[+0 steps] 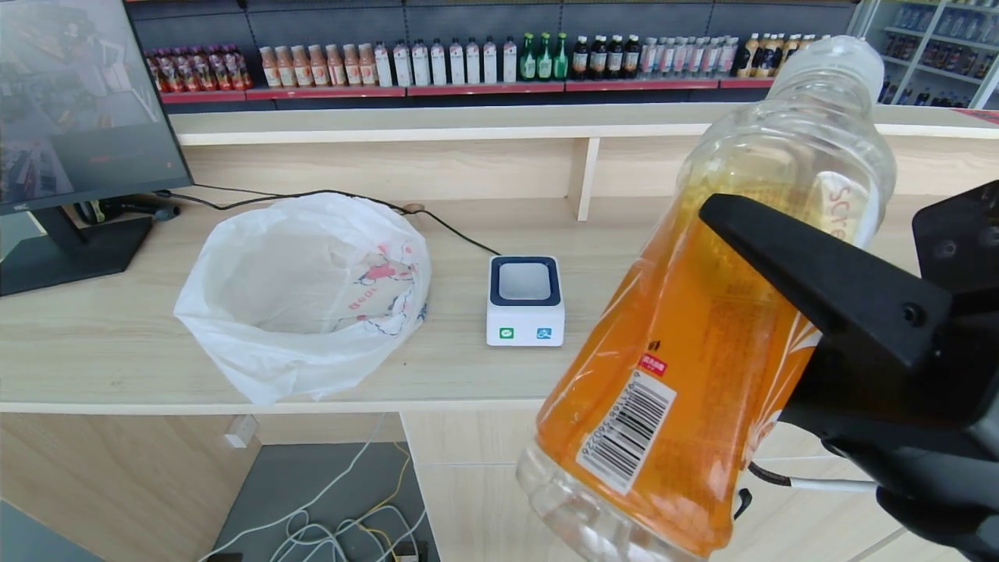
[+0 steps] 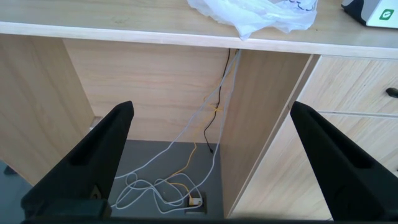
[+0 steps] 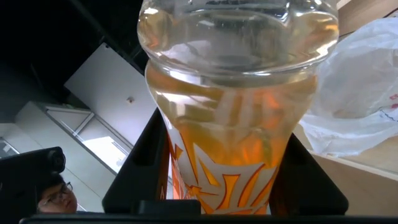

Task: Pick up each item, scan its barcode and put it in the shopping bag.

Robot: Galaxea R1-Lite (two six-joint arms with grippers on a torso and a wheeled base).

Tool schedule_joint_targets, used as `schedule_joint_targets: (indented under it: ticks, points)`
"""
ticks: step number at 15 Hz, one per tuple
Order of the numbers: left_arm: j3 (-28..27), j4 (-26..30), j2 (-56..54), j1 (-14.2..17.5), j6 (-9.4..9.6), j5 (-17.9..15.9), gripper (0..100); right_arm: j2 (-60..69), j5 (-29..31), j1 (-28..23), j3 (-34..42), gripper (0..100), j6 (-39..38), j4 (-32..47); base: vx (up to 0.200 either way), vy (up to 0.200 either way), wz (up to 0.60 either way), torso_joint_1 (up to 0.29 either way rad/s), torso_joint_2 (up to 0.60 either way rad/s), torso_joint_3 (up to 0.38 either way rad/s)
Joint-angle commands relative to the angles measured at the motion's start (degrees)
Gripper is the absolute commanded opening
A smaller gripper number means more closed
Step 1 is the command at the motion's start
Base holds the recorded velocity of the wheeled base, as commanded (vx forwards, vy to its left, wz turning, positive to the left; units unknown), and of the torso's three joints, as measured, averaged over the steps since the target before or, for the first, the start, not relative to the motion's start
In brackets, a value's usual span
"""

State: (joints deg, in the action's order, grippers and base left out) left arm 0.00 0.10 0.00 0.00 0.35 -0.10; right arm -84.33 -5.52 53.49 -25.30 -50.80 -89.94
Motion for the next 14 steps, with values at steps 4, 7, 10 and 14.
schedule_joint_targets:
  ticks: [4,7,10,14]
  points:
    - [0.0,0.0,0.0,0.0,0.00,0.0,100,-1.2,-2.4,-0.1,-2.1,0,4.0,-0.1,0.000,0.000,0.00,0.000,0.00,0.000]
    - [0.0,0.0,0.0,0.0,0.00,0.0,100,-4.2,-3.9,-0.2,-3.5,0,10.9,-0.1,0.000,0.000,0.00,0.000,0.00,0.000]
    - [0.0,0.0,0.0,0.0,0.00,0.0,100,-6.0,-4.0,-3.4,-4.9,0,21.4,5.6,0.000,0.000,0.00,0.000,0.00,0.000]
    - [0.0,0.0,0.0,0.0,0.00,0.0,100,-4.8,1.7,-8.1,-5.8,0,36.1,14.9,0.000,0.000,0.00,0.000,0.00,0.000]
